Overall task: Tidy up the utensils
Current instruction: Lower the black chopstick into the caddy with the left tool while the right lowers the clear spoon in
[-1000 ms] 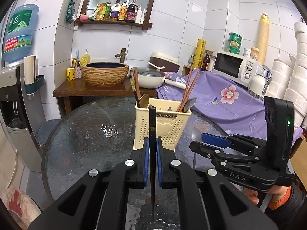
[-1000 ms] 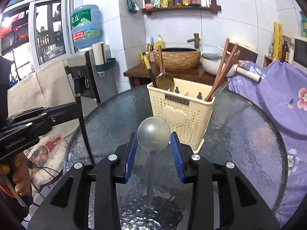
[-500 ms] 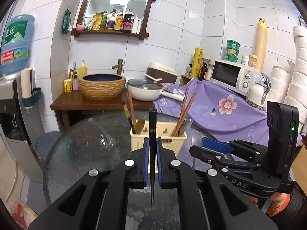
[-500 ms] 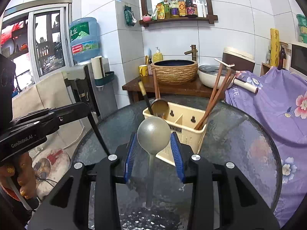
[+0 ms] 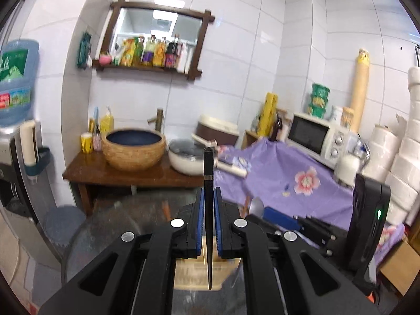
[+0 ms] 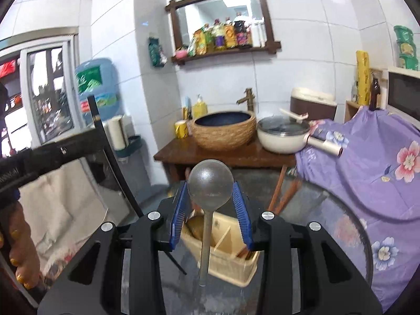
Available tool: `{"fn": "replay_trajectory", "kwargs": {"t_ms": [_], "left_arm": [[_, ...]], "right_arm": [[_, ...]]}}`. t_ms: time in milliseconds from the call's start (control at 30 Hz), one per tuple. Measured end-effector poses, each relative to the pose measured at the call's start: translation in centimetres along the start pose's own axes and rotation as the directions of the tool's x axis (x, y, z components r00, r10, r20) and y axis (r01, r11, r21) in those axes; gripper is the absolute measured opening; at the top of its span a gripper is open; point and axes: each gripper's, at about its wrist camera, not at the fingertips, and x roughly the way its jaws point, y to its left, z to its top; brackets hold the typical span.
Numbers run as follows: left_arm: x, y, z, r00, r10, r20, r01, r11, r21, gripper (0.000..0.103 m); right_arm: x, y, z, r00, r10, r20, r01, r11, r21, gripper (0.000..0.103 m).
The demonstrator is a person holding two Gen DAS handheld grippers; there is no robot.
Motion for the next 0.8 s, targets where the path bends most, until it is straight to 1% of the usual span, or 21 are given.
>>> {"fn": "replay_trajectory", "kwargs": {"t_ms": [33,100,167,267,333,467,567,667,800], "left_arm": [[0.4,-0.3,0.9,1.0,0.021,0.023,-0.021,1.0,0.007,0.007],[1.1,-0.7,1.7,0.999,0.033,0.042,-0.033,0.999,0.008,0.007],[2.3,-0.8,2.0,0.997,0.053,0.056,-0.054,0.999,0.007,0.007],[4.2,-0.7,1.5,0.994,0.092,0.053,-0.093,0.996,0.017,0.007],[5.4,-0.5,0.7,0.992,0.114,0.046,-0.115,0.993,0.026,0.007],[7.7,0.8,-1.9,0.994,0.113,-0.014,-0.113,0.994,0.001,0.007],[9.0,1.1,-3.8,0.993,0.108,-0.053,-0.108,0.994,0.005,0.007],[10.1,0.9,-5.7,0.991,0.103,-0.086,-0.101,0.995,0.027,0.007],[10.6,0.9,-7.4,0.989,0.105,-0.1,-0.101,0.994,0.044,0.007]], "right_arm": [[0.2,0.0,0.8,1.0,-0.013,0.014,0.013,1.0,-0.003,0.036],[0.9,0.0,2.1,0.998,-0.051,0.044,0.052,0.999,-0.017,0.036],[1.6,-0.2,2.4,0.995,-0.075,0.06,0.077,0.997,-0.019,0.036],[3.0,-0.5,1.8,0.994,-0.094,0.059,0.095,0.995,-0.017,0.036],[4.0,-0.8,0.6,0.992,-0.11,0.055,0.111,0.994,-0.016,0.036],[5.5,-1.6,-2.1,0.99,-0.133,0.05,0.134,0.991,-0.019,0.036],[6.3,-2.0,-4.3,0.989,-0.141,0.044,0.142,0.99,-0.023,0.036],[7.0,-1.8,-6.1,0.988,-0.149,0.046,0.151,0.987,-0.049,0.036],[7.5,-1.3,-8.5,0.983,-0.173,0.067,0.179,0.979,-0.096,0.037]]}}
